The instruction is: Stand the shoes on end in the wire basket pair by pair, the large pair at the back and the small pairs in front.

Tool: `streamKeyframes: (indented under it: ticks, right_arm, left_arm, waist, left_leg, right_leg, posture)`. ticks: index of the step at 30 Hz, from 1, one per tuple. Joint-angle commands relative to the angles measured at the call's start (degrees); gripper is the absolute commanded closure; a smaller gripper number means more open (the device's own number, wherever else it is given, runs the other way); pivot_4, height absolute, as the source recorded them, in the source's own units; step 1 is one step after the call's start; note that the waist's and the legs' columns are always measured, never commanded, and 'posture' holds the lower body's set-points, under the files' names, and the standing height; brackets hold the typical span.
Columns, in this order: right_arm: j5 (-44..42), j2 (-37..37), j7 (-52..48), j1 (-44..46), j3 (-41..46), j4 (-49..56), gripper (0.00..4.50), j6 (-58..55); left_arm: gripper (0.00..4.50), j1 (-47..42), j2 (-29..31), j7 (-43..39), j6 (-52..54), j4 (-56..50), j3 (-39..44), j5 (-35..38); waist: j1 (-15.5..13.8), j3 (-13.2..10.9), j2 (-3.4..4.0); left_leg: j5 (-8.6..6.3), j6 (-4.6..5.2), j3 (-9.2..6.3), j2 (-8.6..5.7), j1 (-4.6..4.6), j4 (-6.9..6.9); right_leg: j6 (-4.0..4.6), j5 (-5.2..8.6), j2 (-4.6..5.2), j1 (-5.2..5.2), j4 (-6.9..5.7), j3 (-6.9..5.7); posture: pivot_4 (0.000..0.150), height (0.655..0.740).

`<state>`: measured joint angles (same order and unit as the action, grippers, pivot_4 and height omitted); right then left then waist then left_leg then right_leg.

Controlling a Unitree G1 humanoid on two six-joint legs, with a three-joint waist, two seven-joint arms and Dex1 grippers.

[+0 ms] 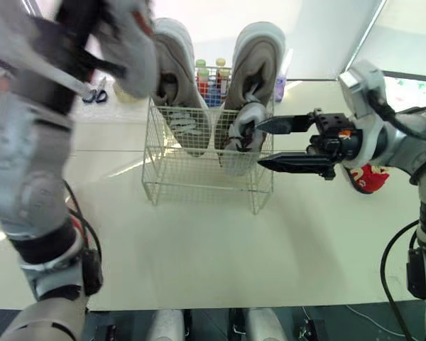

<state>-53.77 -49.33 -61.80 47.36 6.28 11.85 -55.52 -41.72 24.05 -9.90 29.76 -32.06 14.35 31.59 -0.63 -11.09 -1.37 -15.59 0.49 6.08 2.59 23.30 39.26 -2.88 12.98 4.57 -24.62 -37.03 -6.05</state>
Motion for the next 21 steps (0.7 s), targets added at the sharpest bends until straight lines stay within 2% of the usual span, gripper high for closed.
streamKeyframes:
  ticks: [1,8,12,21]
  right_arm:
    - [-0.18,-1.17,-0.32,1.65,2.14,-0.29,0.0,0.47]
    - [-2.09,-1.11,2.64,0.89,4.01,1.87,0.0,-1.28]
    - [-3.14,-0.99,4.52,0.51,5.02,2.72,0.0,-2.02]
    - [-4.56,1.08,7.7,-0.31,5.52,3.99,0.0,-2.14]
  left_arm:
    - [4.42,3.94,-2.9,0.39,-7.79,1.02,-3.92,-6.52]
    - [4.42,8.48,-8.0,1.32,-26.95,16.15,-9.17,-20.92]
    - [4.42,10.9,-11.02,-0.56,-31.2,20.69,-10.63,-21.05]
    - [4.42,15.51,-14.74,0.06,-40.82,31.2,-13.34,-26.58]
  waist:
    - [0.07,0.01,0.01]
    - [-0.28,0.01,0.01]
    - [-0.25,0.03,0.02]
    - [-0.28,0.12,0.1]
  left_leg:
    - [0.0,0.0,0.01,0.02,0.0,0.0]
    - [0.0,0.01,0.04,0.0,0.08,-0.01]
    - [-0.02,0.04,0.04,-0.01,0.07,-0.01]
    - [-0.02,0.04,0.01,0.01,0.04,0.0]
  right_leg:
    - [0.0,0.0,-0.03,-0.02,0.0,0.02]
    - [0.01,0.0,0.0,-0.11,0.01,0.03]
    - [0.01,0.0,0.06,-0.08,0.05,0.03]
    - [0.01,0.0,0.06,-0.05,0.04,0.01]
  posture:
    - [0.15,0.74]
    - [0.15,0.74]
    - [0.15,0.74]
    - [0.15,0.74]
